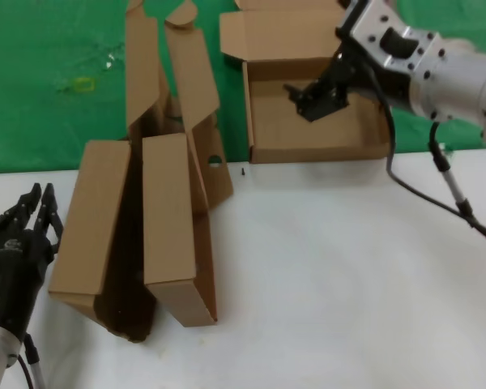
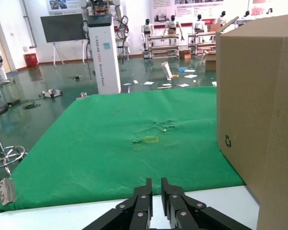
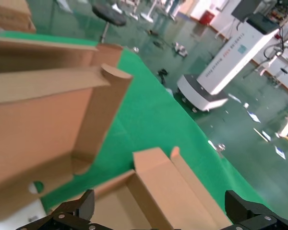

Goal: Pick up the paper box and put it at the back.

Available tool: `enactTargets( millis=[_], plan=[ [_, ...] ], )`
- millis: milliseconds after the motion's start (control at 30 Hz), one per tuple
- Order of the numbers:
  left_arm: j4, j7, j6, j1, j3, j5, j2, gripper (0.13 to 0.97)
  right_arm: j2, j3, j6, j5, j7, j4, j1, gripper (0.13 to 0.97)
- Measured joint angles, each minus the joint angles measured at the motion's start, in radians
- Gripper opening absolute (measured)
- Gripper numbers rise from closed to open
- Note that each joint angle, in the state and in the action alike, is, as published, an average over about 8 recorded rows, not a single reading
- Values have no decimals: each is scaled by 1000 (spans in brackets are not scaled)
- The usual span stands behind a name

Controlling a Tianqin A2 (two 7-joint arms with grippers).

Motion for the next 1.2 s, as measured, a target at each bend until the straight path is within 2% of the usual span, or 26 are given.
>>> enactTargets(
  millis=[233,367,667,933,967,1200],
  plan=[
    [0,0,0,0,0,0,0,229,1,17,104,115,-69,-8,-78,958],
    [0,0,0,0,0,0,0,229,1,27,165,183,-109,-12,-124,963],
    [0,0,0,0,0,0,0,377,3,50,303,338,-200,-22,-228,966],
    [0,0,0,0,0,0,0,595,4,70,426,475,-281,-32,-321,966],
    [0,0,0,0,0,0,0,595,4,73,441,491,-291,-33,-332,966],
    [0,0,0,0,0,0,0,766,5,91,549,612,-363,-41,-414,966]
  ],
)
